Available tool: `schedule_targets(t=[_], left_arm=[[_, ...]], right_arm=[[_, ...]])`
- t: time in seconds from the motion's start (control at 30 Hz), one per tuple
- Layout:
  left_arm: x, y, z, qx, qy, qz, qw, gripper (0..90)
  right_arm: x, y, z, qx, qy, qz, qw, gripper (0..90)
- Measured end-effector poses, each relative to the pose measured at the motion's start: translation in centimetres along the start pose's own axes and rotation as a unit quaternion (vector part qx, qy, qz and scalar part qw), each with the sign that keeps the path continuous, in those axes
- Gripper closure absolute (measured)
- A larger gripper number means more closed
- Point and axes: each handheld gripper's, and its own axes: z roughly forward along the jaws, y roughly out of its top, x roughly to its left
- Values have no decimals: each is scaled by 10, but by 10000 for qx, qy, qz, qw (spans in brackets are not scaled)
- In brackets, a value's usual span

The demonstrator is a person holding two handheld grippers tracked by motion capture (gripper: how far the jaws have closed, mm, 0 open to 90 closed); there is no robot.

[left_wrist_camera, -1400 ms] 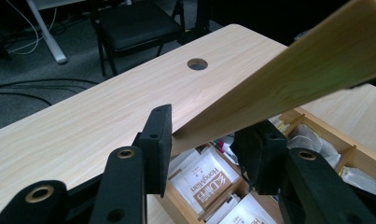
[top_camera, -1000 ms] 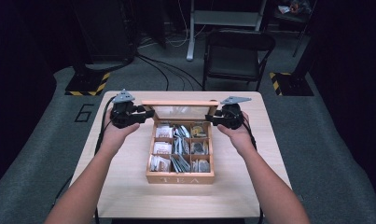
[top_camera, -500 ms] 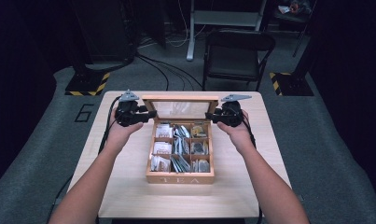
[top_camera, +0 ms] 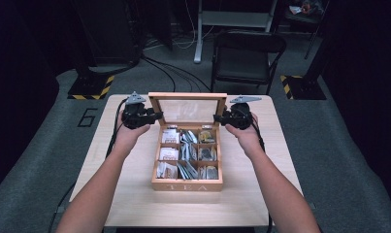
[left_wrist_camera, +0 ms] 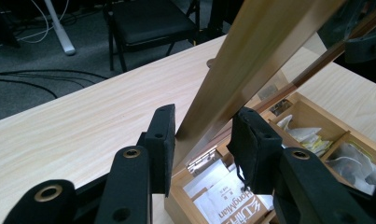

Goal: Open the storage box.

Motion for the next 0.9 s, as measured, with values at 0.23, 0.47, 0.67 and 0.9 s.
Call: schedule_targets(t=[0.23, 0.47, 0.67, 0.9], left_arm=[[4, 0, 2, 16, -31, -125, 9999, 609], [6, -2, 7, 72, 18, -226, 9997, 617], [8, -3, 5, 141, 43, -300, 9994, 576], [8, -5, -3, 176, 16, -293, 9994, 578]], right_arm=[[0, 0, 8, 82, -92, -69, 9999, 565], [-1, 4, 10, 142, -148, -138, 9997, 579], [-2, 5, 10, 178, -110, -67, 9998, 581], [-6, 6, 12, 147, -99, 30, 9998, 595]])
